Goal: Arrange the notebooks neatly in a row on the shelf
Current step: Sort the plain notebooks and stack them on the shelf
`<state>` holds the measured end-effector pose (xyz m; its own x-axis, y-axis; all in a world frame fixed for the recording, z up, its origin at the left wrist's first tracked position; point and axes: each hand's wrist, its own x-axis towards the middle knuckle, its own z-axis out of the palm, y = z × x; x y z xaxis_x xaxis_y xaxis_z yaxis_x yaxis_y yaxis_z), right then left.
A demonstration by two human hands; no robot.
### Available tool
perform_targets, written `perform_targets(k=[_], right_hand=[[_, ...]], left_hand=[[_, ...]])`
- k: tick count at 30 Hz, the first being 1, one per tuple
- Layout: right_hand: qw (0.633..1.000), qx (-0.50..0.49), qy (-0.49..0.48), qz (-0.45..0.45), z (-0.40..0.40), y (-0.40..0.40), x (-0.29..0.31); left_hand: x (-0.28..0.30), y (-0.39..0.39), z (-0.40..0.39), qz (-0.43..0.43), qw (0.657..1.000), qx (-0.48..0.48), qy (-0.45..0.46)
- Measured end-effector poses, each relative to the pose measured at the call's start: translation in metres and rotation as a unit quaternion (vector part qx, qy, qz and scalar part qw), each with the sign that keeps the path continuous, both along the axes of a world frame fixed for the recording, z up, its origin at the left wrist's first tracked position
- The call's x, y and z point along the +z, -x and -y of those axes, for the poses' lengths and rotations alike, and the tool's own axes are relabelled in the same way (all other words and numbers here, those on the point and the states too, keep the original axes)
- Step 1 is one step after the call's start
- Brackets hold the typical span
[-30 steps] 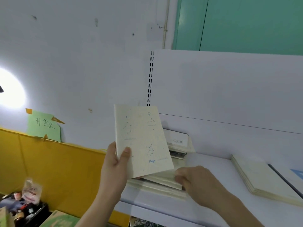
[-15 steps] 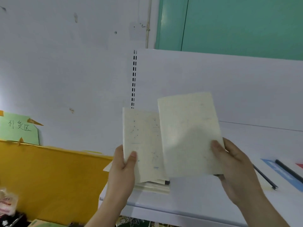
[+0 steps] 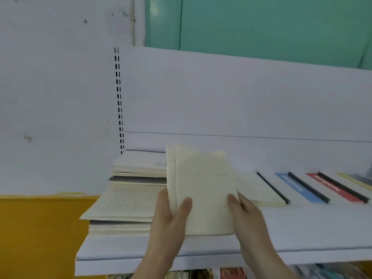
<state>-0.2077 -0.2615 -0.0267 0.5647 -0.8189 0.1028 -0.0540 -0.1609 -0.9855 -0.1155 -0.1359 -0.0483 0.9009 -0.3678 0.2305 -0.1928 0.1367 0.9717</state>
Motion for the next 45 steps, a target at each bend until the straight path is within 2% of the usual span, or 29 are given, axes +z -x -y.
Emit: perform_targets(k=[5, 11, 13, 18, 20, 23, 26, 30, 42, 45], right_hand=[[0.997, -0.005, 0.063, -0.034, 0.031, 0.017, -0.008], [0.963, 0.031, 0.227, -0.145, 0.097, 0.002, -0.021], [0.940, 0.044, 0.286, -0.179, 0.118, -0.011, -0.027], [0.877, 0.070, 0.411, -0.239, 0.171, -0.052, -0.036], [0.839, 0.080, 0.465, -0.271, 0.186, -0.067, -0.042], [0.778, 0.118, 0.529, -0.317, 0.197, -0.083, -0.055], [0.754, 0.137, 0.547, -0.337, 0.202, -0.087, -0.065], [0.742, 0.133, 0.561, -0.342, 0.202, -0.085, -0.069], [0.767, 0.139, 0.511, -0.363, 0.192, -0.082, -0.074], [0.757, 0.145, 0.529, -0.354, 0.195, -0.080, -0.068]], left_hand=[[-0.007, 0.004, 0.041, -0.055, 0.995, -0.071, -0.045], [-0.021, -0.015, 0.100, 0.023, 0.975, -0.033, -0.220], [-0.029, -0.030, 0.122, 0.050, 0.960, 0.002, -0.275], [-0.046, -0.068, 0.166, 0.078, 0.935, 0.065, -0.340], [-0.049, -0.081, 0.177, 0.095, 0.921, 0.091, -0.368], [-0.052, -0.092, 0.190, 0.120, 0.882, 0.128, -0.437], [-0.059, -0.096, 0.196, 0.142, 0.848, 0.145, -0.490], [-0.062, -0.097, 0.195, 0.166, 0.803, 0.157, -0.550], [-0.057, -0.086, 0.167, 0.223, 0.800, 0.116, -0.544], [-0.063, -0.080, 0.158, 0.228, 0.815, 0.081, -0.527]])
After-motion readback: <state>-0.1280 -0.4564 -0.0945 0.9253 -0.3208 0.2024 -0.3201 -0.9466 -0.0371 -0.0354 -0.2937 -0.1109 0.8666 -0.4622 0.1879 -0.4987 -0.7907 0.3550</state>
